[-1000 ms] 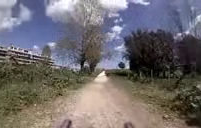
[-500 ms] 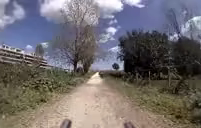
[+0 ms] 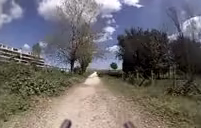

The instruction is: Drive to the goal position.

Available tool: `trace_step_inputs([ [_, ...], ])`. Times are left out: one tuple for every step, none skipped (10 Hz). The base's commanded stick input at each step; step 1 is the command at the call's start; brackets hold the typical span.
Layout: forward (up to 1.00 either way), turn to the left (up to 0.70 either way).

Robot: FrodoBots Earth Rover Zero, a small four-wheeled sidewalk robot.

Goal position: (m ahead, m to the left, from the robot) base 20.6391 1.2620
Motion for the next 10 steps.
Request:
trace_step_inputs([
  [0.85, 0.0],
  [0.85, 0.0],
  [0.85, 0.0],
  [0.85, 0.0],
  [0.85, 0.0],
  [0.85, 0.0],
  [0.85, 0.0],
  [0.85, 0.0],
  [0.85, 0.0],
  [0.85, 0.0],
])
